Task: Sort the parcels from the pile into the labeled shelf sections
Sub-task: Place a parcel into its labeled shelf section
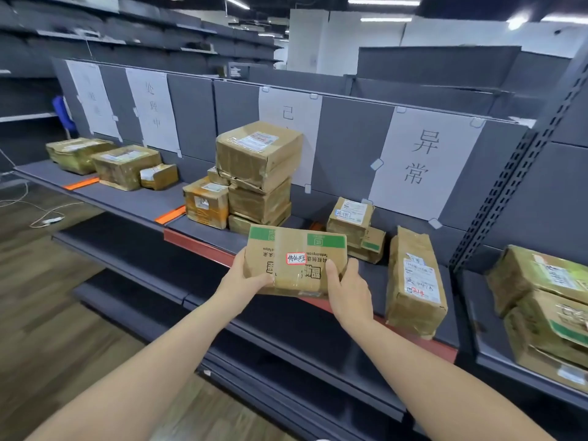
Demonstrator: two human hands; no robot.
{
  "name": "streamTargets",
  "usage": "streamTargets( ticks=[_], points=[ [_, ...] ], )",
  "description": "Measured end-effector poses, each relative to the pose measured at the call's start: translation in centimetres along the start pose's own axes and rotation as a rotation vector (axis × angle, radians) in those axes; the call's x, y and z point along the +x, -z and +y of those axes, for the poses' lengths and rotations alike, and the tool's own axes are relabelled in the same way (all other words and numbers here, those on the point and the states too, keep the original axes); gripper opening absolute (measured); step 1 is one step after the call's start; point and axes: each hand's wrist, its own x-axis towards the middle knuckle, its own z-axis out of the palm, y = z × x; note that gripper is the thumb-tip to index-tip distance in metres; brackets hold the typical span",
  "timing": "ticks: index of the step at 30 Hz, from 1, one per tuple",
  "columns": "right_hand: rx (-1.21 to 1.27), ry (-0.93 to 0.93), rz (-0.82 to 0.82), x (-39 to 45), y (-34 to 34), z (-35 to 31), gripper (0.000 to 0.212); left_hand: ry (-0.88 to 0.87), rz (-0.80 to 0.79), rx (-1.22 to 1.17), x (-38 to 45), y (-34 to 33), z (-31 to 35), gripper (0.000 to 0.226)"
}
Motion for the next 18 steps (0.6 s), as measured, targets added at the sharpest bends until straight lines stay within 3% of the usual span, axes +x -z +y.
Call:
streamTargets(
  ticks=[18],
  points=[
    [0.030, -0.116, 0.085, 0.2, -14.1, -13.4, 0.034, -0.017, -0.152, 0.056, 7.9, 18.3, -1.6, 0.076]
  ],
)
